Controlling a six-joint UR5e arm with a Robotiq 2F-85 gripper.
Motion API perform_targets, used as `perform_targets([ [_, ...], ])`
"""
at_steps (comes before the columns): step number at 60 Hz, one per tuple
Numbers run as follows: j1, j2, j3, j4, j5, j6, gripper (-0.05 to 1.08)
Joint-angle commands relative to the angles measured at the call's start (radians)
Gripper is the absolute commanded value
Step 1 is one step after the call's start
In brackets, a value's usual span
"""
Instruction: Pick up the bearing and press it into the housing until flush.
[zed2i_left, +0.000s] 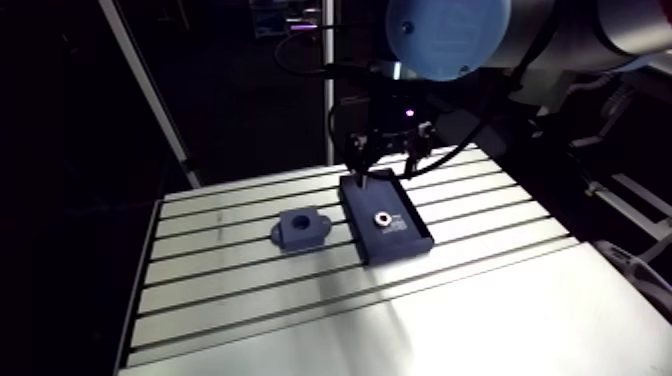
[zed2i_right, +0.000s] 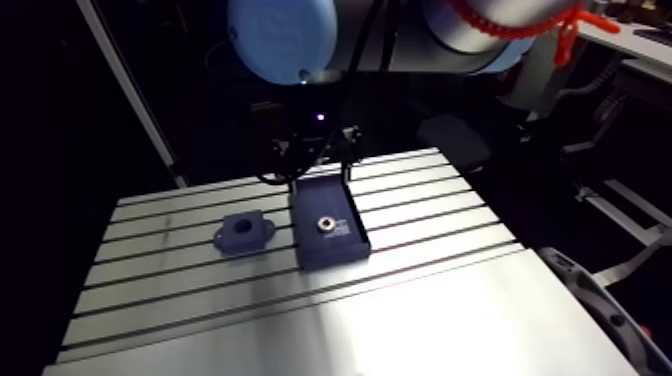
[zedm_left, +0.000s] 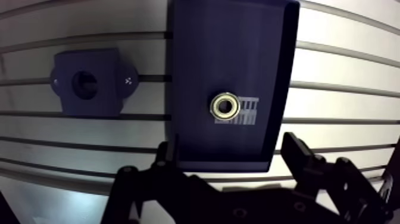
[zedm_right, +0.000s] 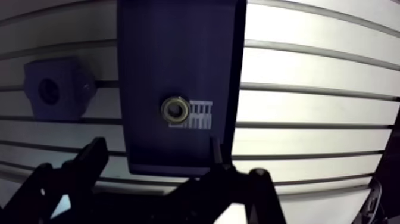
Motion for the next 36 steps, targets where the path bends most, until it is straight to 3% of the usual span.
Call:
perform_targets([
  [1,0.0,0.026,0.001,-0.004,-0.001,0.008,0.22],
  [16,0.0,0.054,0.013,-0.036,-0.003,0.009,0.27],
  [23,0.002,0.059,0.028,-0.063,-0.025,0.009,0.27],
  [36,0.0,0.06,0.041,-0.079,-0.025,0.009,0.27],
])
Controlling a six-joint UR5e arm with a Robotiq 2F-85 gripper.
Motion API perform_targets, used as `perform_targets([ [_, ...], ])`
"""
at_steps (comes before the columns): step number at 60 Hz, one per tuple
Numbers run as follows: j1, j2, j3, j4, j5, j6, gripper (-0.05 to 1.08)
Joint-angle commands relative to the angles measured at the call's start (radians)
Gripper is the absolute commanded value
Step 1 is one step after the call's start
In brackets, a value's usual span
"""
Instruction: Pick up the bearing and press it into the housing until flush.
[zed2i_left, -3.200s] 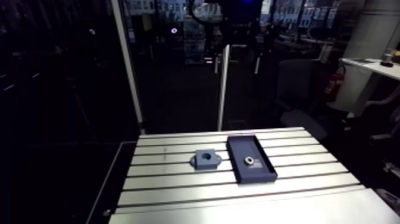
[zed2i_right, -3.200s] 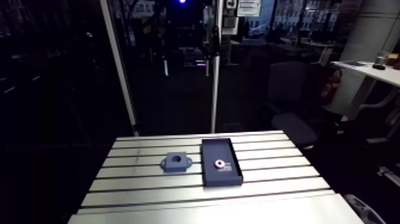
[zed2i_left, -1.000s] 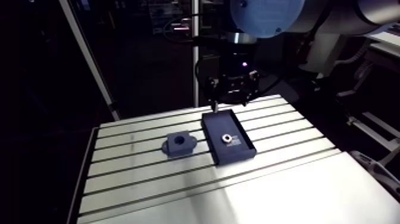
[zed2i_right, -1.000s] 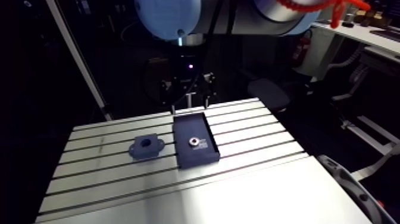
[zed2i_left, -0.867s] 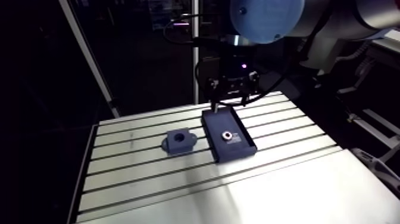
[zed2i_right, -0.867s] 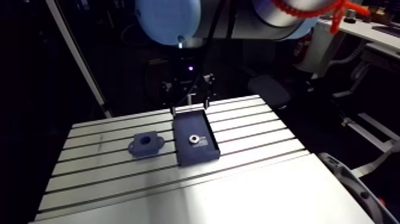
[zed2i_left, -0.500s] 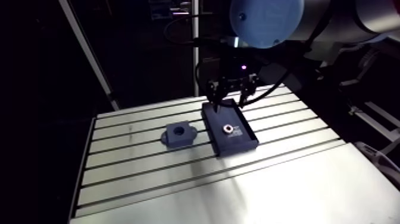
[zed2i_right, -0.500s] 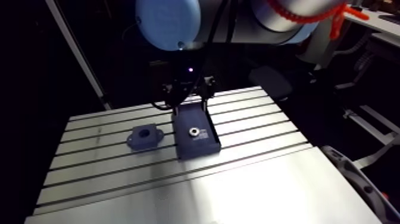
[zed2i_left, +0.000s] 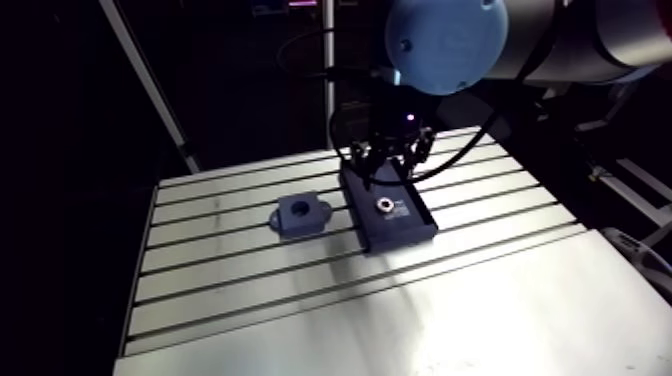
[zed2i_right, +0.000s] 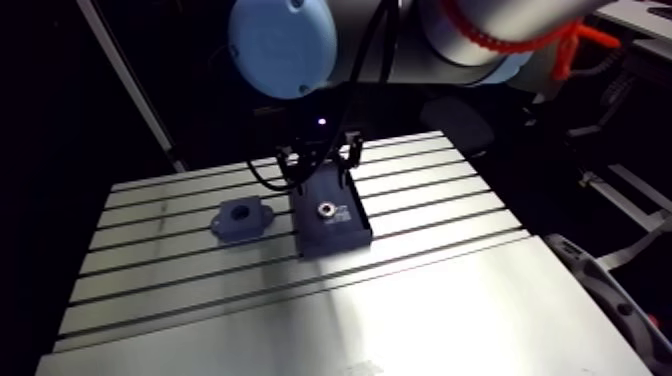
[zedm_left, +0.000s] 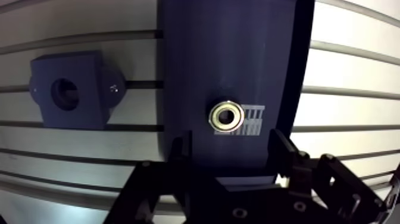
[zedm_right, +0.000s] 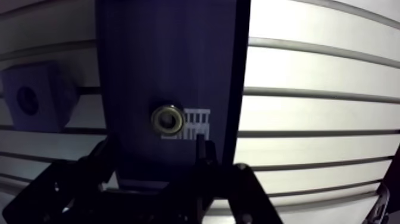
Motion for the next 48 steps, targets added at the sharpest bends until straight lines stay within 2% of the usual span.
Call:
perform_targets([
  [1,-0.001,0.004,0.016,-0.022,-0.006,0.0,0.27],
  [48,-0.006,0.047,0.027,-0.073,-0.006,0.0,0.27],
])
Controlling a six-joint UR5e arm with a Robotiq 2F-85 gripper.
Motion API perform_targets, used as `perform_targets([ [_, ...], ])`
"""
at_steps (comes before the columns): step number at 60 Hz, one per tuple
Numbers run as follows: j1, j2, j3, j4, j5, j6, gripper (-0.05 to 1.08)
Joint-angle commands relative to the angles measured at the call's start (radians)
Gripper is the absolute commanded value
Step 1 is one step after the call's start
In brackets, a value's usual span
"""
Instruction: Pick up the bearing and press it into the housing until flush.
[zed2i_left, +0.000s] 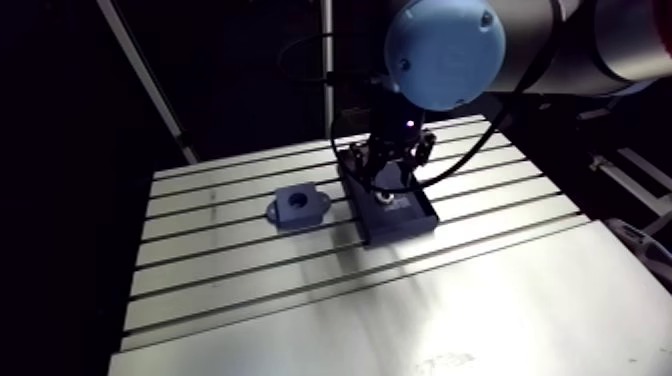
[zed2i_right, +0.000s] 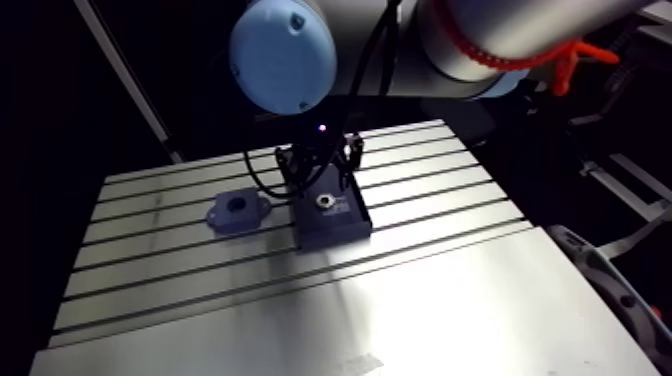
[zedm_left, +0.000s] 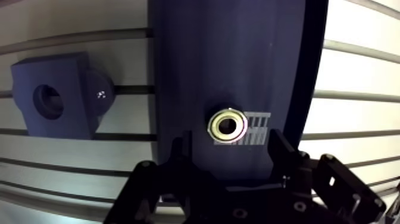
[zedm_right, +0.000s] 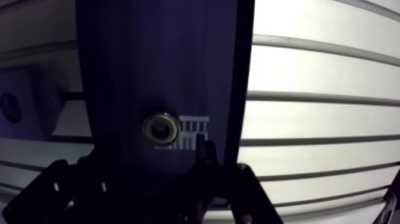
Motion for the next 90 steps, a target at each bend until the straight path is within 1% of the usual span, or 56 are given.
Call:
perform_targets([
  [1,0.0,0.01,0.0,-0.021,-0.001,0.0,0.27],
  [12,0.0,0.011,0.0,-0.023,-0.001,0.001,0.27],
  [17,0.0,0.017,0.0,-0.024,-0.001,0.003,0.31],
  [26,0.0,0.021,0.0,-0.023,-0.003,0.004,0.32],
  [29,0.0,0.021,0.0,-0.024,-0.002,0.006,0.35],
  [45,0.0,0.021,0.003,-0.025,-0.003,0.008,0.35],
  [50,0.0,0.021,0.006,-0.025,-0.003,0.008,0.38],
  [73,0.001,0.021,0.014,-0.028,-0.003,0.014,0.39],
  [77,0.001,0.021,0.016,-0.029,-0.001,0.015,0.41],
  [90,0.001,0.021,0.016,-0.029,-0.001,0.015,0.42],
])
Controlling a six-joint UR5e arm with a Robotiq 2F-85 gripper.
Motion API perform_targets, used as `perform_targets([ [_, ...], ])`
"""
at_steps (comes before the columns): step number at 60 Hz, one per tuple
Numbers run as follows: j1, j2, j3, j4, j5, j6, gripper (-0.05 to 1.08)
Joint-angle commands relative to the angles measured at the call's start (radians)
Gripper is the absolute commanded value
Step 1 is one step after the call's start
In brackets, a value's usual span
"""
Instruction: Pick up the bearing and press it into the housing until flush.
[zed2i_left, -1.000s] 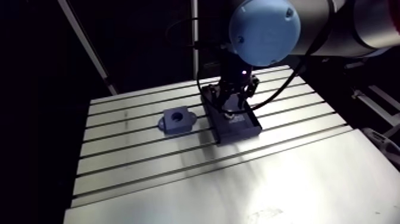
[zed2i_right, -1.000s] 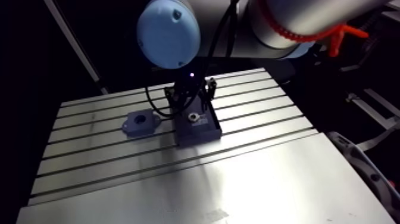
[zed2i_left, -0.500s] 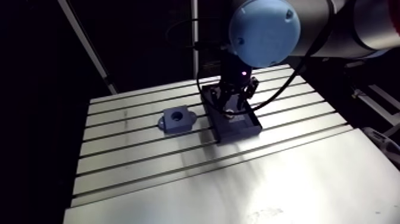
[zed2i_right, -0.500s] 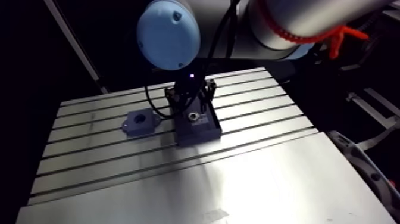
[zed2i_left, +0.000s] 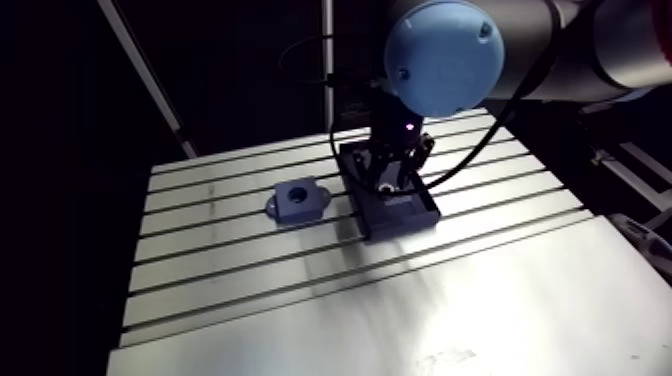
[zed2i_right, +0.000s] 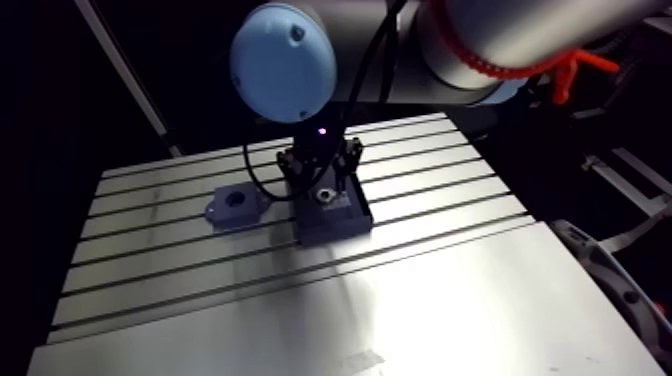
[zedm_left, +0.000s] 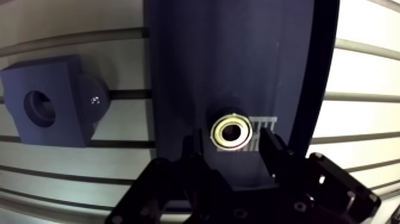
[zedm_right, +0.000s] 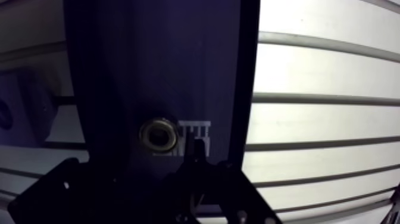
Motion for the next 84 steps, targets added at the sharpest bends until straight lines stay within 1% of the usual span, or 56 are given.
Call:
perform_targets([
  [1,0.0,0.0,0.001,-0.001,0.0,0.001,0.42],
  [42,-0.001,0.008,-0.002,-0.002,0.002,0.007,0.44],
  [47,-0.001,0.017,-0.004,-0.012,0.002,0.007,0.44],
  [56,-0.001,0.02,-0.005,-0.033,-0.005,0.004,0.44],
  [71,-0.001,0.025,-0.007,-0.032,-0.007,0.002,0.44],
  [73,-0.001,0.025,-0.007,-0.032,-0.012,0.002,0.44],
  [84,-0.001,0.023,-0.004,-0.032,-0.01,0.002,0.44],
])
